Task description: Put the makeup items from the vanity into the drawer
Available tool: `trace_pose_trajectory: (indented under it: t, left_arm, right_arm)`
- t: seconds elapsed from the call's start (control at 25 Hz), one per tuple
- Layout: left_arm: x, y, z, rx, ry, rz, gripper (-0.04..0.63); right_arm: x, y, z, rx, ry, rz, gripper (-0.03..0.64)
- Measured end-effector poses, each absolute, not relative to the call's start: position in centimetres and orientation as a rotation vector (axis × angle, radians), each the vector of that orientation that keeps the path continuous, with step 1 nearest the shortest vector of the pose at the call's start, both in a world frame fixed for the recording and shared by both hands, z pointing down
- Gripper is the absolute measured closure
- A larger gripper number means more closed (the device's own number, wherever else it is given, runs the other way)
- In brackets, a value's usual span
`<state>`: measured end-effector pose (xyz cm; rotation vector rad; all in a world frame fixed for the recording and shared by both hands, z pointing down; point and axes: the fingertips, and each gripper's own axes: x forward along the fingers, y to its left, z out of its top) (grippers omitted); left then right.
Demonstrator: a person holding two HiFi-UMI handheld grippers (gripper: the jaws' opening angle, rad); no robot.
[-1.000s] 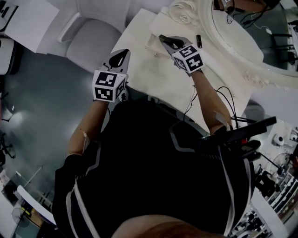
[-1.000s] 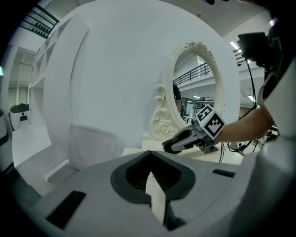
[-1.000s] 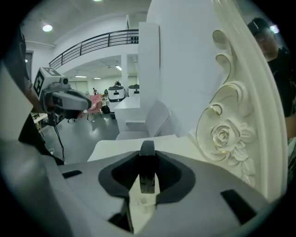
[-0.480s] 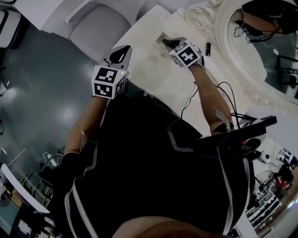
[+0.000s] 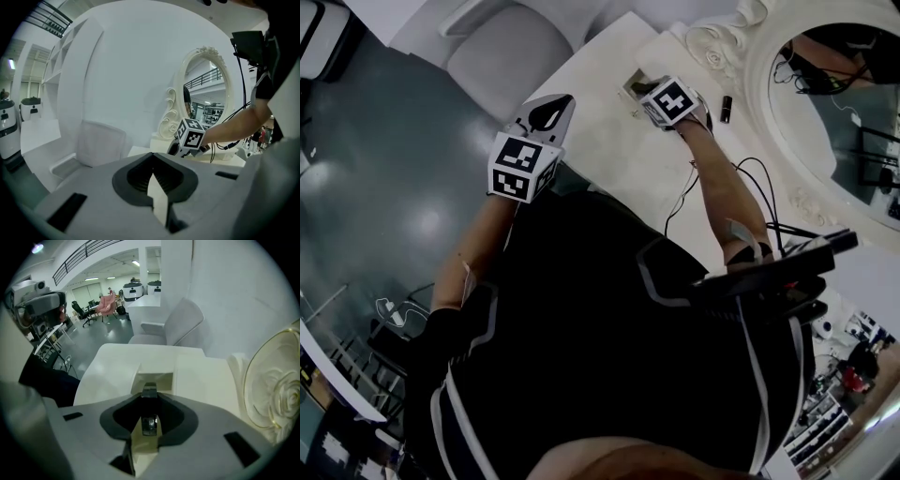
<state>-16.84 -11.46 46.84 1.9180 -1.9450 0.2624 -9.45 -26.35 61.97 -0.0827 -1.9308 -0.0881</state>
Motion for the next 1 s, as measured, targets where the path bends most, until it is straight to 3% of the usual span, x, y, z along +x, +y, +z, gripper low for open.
trace_pose_trajectory:
  t: [1.0]
  left_arm:
    - [-19.3, -11.0, 45.7, 1.862, -2.005, 0.181, 0.594]
  right_arm:
    - [-10.3, -26.0, 62.1, -0.122, -1.874, -0.083, 0.497]
